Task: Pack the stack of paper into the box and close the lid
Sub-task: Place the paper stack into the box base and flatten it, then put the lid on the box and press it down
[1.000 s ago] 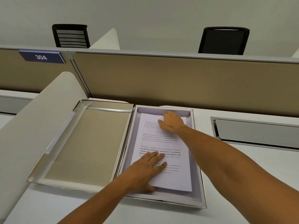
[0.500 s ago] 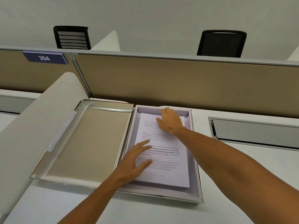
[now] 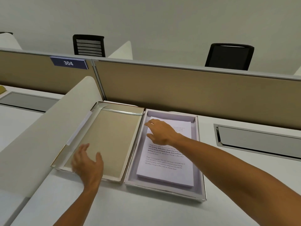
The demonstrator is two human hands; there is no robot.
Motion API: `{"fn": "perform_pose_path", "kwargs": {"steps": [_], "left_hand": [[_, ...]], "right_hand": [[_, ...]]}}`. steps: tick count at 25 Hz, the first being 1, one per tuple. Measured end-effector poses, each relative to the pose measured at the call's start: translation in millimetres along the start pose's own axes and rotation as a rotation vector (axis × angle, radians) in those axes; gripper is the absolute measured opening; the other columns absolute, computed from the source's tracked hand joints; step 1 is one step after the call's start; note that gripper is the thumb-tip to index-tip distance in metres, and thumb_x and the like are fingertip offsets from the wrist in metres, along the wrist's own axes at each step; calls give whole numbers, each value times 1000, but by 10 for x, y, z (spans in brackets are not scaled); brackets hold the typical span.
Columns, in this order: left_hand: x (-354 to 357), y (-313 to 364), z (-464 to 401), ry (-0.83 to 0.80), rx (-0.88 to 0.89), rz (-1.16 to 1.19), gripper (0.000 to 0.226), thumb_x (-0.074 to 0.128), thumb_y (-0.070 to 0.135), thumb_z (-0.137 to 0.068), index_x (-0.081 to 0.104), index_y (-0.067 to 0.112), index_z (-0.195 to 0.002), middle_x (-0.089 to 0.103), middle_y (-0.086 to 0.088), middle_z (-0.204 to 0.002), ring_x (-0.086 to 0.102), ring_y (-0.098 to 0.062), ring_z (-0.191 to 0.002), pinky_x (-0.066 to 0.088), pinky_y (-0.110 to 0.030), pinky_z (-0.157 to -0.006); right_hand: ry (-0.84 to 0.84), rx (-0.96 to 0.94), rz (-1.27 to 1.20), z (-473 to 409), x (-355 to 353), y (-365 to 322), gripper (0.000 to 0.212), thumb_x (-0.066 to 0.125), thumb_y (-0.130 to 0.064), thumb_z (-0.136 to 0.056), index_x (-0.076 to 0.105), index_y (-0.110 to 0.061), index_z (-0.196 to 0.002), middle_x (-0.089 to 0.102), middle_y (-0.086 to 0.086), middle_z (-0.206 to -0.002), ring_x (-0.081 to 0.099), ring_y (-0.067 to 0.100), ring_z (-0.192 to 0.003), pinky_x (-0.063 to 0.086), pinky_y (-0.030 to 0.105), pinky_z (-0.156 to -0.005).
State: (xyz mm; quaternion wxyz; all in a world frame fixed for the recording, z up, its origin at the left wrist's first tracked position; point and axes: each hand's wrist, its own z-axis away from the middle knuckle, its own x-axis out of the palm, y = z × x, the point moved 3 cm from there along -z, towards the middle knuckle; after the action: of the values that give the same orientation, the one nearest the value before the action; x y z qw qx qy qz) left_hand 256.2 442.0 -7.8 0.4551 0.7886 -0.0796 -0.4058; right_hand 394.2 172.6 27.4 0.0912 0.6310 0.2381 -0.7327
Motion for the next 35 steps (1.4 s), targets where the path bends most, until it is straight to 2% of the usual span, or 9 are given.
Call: {"fn": "perform_pose_path", "kwargs": {"steps": [4, 8, 11, 13, 15, 18, 24, 28, 35], "left_hand": [[-85, -324, 28, 23, -242, -147, 85, 76, 7, -75, 27, 5, -144, 19, -21, -156, 16, -48, -140, 15, -59, -114], [-88, -448, 66, -79, -412, -79, 112, 80, 7, -73, -1, -3, -150, 1, -19, -162, 24, -51, -133, 30, -59, -108], [-108, -499, 92, -71, -442, 28, 111, 72, 0, -78, -11, -1, -151, -10, -14, -164, 30, -52, -129, 40, -57, -101], [-149, -554, 93, -38, -517, 155, 107, 66, -1, -81, -15, 3, -151, -9, -16, -164, 28, -48, -138, 36, -51, -106], [-196, -568, 111, -8, -570, 267, 103, 65, -4, -79, -7, 11, -153, 17, -21, -159, 39, -45, -134, 40, -50, -104], [-290, -529, 179, 44, -491, 374, 93, 65, -9, -76, 19, 21, -151, 47, -18, -143, 57, -40, -119, 50, -50, -98], [-441, -344, 266, 32, -320, 555, 95, 68, -6, -82, 18, 33, -152, 27, -3, -158, 45, -28, -135, 46, -46, -104], [-485, -82, 328, 79, -265, 685, 98, 70, -6, -81, 10, 30, -150, 39, -9, -148, 51, -25, -124, 51, -49, -99], [-510, 586, 440, -104, 45, 683, 85, 76, -11, -74, 35, 20, -142, 44, -9, -140, 51, -22, -121, 51, -42, -98]], "right_hand": [[-26, 30, -49, 90, -43, -185, 60, 54, -40, -98, 35, -22, -152, 34, 6, -161, 36, 31, -146, 34, 48, -115], [-15, 33, -100, 212, -155, -376, 61, 55, -39, -98, 33, -22, -153, 31, 5, -162, 34, 31, -147, 34, 49, -115], [-7, 74, -204, 306, -165, -472, 61, 56, -37, -98, 33, -22, -152, 31, 5, -162, 34, 30, -147, 35, 48, -115], [16, 106, -264, 376, -177, -518, 61, 56, -37, -98, 32, -23, -153, 31, 5, -163, 34, 30, -147, 35, 47, -115], [23, 128, -335, 440, -200, -544, 65, 56, -39, -98, 27, -24, -155, 28, 5, -164, 31, 30, -149, 33, 48, -116], [55, 167, -479, 537, -312, -602, 73, 55, -42, -98, 16, -27, -158, 26, 4, -165, 29, 31, -150, 31, 49, -117], [149, 176, -673, 616, -580, -793, 71, 56, -40, -98, 19, -24, -157, 36, 8, -160, 42, 33, -143, 40, 48, -113], [151, 135, -749, 637, -705, -992, 73, 60, -40, -96, 19, -26, -156, 41, 7, -156, 53, 33, -132, 48, 46, -104], [151, 153, -1082, 633, -875, -1263, 63, 50, -51, -98, 33, -20, -151, 53, 8, -143, 65, 26, -117, 53, 40, -97]]}}
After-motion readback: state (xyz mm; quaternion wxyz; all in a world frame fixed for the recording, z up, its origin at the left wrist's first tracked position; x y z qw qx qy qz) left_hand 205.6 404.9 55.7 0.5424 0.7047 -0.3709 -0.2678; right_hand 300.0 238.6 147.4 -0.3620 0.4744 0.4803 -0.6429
